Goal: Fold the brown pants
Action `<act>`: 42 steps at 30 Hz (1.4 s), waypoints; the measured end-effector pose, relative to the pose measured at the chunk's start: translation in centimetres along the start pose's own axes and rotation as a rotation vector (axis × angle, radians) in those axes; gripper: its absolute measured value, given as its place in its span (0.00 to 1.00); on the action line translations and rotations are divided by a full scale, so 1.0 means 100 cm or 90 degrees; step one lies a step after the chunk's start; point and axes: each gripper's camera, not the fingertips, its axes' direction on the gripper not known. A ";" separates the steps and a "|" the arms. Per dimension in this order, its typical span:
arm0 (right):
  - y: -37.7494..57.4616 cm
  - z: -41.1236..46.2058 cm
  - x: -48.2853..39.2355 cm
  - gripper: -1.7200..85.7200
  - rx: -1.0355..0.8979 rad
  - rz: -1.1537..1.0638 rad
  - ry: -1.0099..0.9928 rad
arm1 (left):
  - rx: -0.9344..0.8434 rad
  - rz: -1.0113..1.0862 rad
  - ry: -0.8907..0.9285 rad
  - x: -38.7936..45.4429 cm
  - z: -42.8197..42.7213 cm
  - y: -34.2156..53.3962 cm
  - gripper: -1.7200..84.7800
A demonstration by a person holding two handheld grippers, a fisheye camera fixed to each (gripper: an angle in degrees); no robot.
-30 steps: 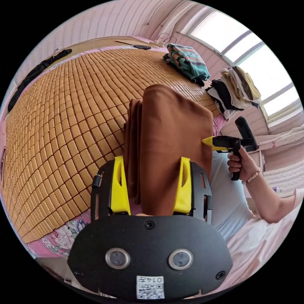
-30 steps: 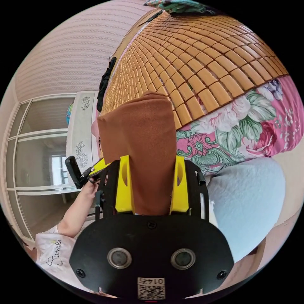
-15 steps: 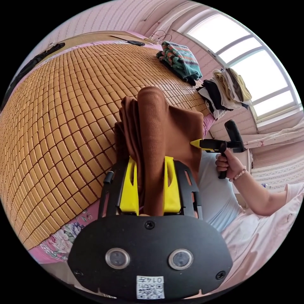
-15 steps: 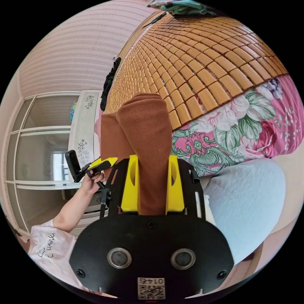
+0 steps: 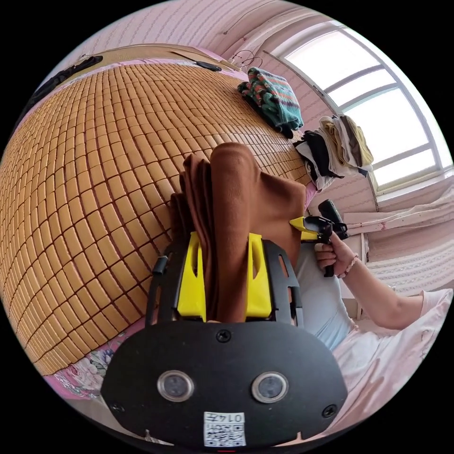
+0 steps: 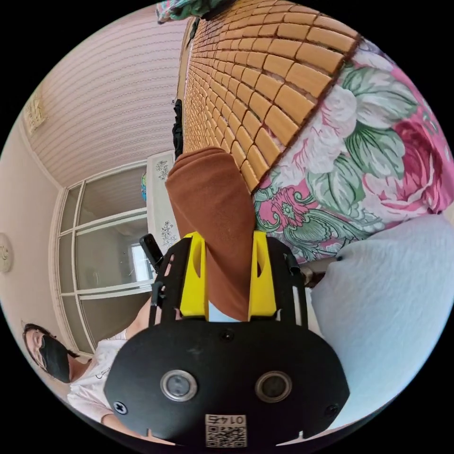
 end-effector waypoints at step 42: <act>-0.318 0.014 -0.139 0.18 0.070 -0.295 0.728 | 0.269 0.060 0.063 0.130 0.027 -0.272 0.10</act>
